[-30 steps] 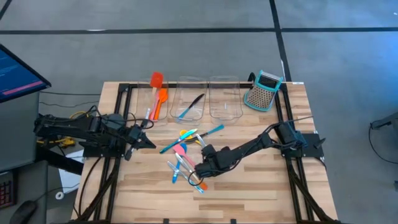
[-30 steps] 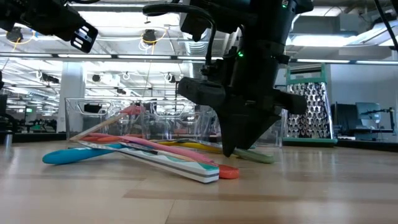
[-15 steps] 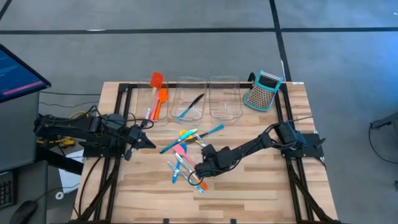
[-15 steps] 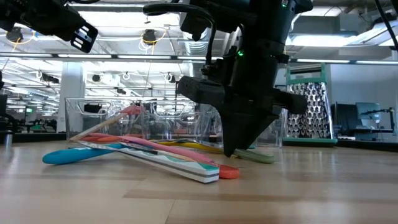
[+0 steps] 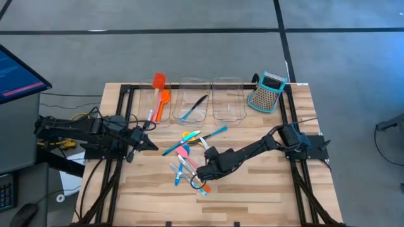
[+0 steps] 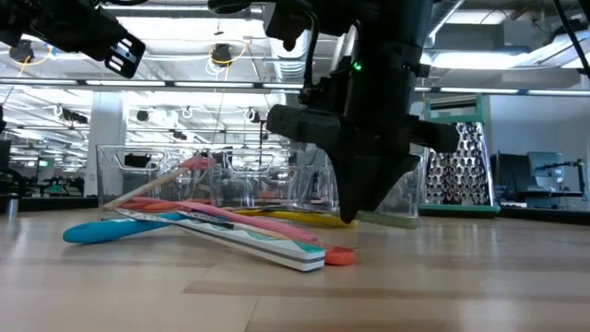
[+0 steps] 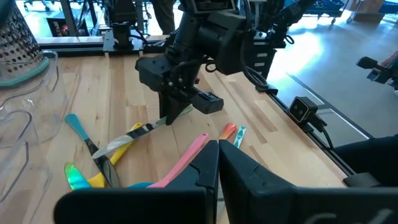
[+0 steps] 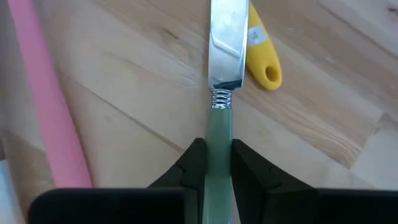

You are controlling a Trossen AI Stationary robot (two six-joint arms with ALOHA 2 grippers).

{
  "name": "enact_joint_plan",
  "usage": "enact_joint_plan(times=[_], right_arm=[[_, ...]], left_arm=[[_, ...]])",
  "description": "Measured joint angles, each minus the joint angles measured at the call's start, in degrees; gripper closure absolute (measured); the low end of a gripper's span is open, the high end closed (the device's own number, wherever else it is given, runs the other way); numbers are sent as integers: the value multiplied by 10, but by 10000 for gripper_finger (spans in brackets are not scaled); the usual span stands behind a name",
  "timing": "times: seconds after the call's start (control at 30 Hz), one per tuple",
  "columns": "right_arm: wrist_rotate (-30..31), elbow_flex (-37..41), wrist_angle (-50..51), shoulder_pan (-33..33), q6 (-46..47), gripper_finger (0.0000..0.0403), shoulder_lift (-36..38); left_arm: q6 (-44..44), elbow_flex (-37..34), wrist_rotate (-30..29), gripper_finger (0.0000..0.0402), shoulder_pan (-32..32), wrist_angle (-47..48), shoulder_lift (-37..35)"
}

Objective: Pick & Place Kitchen Items
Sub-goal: Put the green knife into the middle transparent bin

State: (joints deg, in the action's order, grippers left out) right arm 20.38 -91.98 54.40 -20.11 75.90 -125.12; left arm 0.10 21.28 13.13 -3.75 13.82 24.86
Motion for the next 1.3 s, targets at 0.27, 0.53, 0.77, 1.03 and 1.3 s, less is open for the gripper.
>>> enact_joint_plan(times=[0.27,0.53,0.77,1.03,1.3], right_arm=[[26,-10,-5,-7,-19,358,15],[98,-10,9,-28,-49,401,64],[164,-11,10,-45,-87,399,99],[142,14,-45,-30,-125,401,95],[125,14,-55,-32,-134,402,96]], left_arm=[[-3,0,0,400,0,-3,0],[-82,0,0,400,0,-38,0],[-170,1,-95,386,0,-91,30],[-186,0,-134,364,0,-103,85],[-184,0,-134,373,0,-117,89]])
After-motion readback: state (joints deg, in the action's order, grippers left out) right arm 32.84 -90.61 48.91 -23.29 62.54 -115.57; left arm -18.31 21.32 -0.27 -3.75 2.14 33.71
